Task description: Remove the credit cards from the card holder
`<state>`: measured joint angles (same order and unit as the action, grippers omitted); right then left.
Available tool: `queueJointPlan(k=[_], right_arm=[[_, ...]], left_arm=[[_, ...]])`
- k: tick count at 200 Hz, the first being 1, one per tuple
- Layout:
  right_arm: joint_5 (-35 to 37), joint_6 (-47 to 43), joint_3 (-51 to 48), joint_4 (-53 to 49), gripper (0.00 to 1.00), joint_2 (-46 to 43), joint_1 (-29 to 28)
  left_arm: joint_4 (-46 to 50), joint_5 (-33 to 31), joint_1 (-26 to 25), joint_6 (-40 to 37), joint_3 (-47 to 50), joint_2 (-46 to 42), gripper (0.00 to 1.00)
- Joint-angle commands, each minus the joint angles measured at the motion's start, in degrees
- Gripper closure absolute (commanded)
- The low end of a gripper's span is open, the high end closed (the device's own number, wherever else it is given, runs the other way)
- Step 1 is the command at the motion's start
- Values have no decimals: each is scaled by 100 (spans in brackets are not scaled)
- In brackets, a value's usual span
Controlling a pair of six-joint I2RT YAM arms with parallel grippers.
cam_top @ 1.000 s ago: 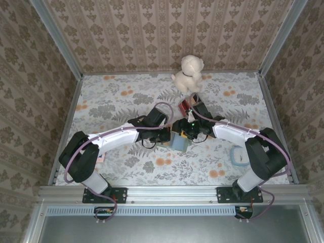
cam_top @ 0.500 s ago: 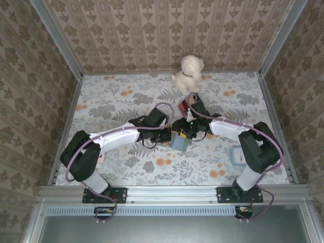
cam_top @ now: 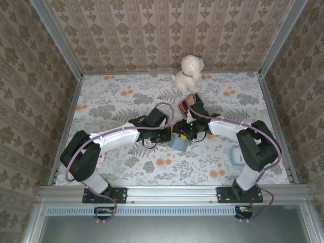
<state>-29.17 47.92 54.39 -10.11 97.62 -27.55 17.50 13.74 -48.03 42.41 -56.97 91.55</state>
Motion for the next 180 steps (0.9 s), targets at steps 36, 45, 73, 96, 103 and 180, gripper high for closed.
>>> queueJointPlan(k=[36,45,73,96,103,180], right_arm=[[-215,-51,71,149,45,-187,13],[-182,-33,52,158,44,-234,13],[-184,26,33,245,44,-188,13],[-264,68,38,330,44,-73,13],[-256,63,58,313,44,-52,13],[-36,-142,116,-87,50,134,13]], left_arm=[[19,68,-54,39,18,94,99],[17,64,-50,45,38,85,99],[-21,83,-49,47,55,97,99],[-20,85,-49,45,56,84,99],[-6,85,-49,46,55,84,100],[16,76,-41,14,20,48,93]])
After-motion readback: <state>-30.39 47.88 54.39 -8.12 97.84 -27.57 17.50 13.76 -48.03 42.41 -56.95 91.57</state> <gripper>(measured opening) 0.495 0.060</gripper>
